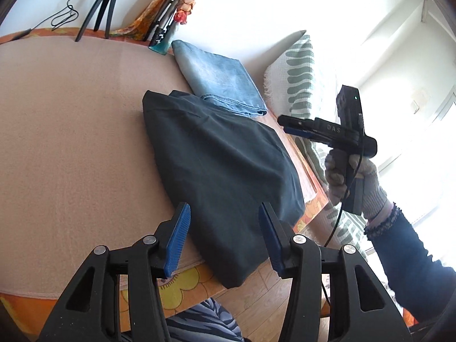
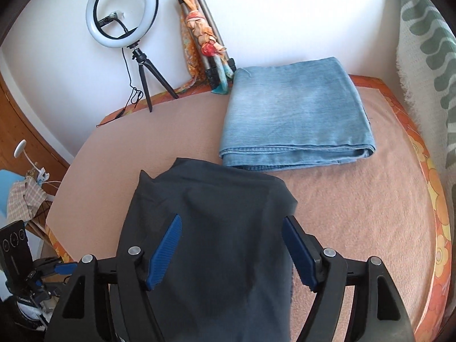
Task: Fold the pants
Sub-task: 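Grasp the folded pants bundle with the right tool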
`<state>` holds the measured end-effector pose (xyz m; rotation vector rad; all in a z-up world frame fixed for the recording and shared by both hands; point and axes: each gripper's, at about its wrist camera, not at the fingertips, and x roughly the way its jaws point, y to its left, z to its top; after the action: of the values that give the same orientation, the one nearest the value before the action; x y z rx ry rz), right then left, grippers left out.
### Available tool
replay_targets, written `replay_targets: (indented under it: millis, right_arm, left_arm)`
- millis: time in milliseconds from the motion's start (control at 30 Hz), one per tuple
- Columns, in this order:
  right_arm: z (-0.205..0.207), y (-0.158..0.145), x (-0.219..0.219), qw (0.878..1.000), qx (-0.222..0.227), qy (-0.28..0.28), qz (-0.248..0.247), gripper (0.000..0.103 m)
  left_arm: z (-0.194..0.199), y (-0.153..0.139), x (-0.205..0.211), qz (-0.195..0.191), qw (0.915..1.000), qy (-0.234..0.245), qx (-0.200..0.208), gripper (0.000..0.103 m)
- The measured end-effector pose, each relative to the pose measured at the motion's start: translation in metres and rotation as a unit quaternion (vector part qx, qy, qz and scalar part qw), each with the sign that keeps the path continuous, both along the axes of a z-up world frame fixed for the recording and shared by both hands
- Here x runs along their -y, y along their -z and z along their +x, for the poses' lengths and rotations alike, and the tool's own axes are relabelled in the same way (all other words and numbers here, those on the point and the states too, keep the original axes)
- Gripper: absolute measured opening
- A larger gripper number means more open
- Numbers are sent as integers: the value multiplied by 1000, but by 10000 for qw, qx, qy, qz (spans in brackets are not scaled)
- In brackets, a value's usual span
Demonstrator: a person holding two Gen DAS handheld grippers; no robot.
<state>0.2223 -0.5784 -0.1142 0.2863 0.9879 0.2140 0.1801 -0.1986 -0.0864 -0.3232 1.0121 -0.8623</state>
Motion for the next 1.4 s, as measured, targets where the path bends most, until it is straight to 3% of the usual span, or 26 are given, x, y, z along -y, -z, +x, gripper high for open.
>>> replay_targets:
  millis: [133,367,667,900,1000,1033,1200,1233,1333,1400]
  right_arm:
    - [-10,18,28,9990,-199,151,383,80]
    - [-22,53,40,9903,-422,-31,1325,84]
    - [-12,83,26,9815,-741,-445,1709,84]
    - [-8,89,27,9723,-643,-660,2150,85]
    - [-8,91,23,9719,-593,-664,2181,77]
    - [-8,93,22,9708,-608,-667,2222,70]
    - [-9,87,20,9740,-564,-804,2043,59]
    - [-9,86,21,9752,-600,-803,1973,59]
    - [-10,83,27,9795,-680,-673,1771,74]
    - [-12,83,29,9797,-709,-693,1744,77]
  left_arm:
    - [17,3,7,-101,9999,-100,-60,48]
    - [53,26,15,-263,9960,-265,-814,48]
    - [72,51,30,-59,9925,-324,-1176,49]
    - [82,62,33,-116,9908,-357,-1304,49]
    - [86,65,31,-217,9897,-423,-1354,49]
    - [88,67,28,-252,9894,-425,-1364,49]
    - [88,64,28,-195,9909,-402,-1267,48]
    - [88,63,28,-164,9911,-421,-1255,48]
    - [89,61,23,-66,9914,-508,-1207,48]
    - [89,62,21,-15,9916,-498,-1192,48]
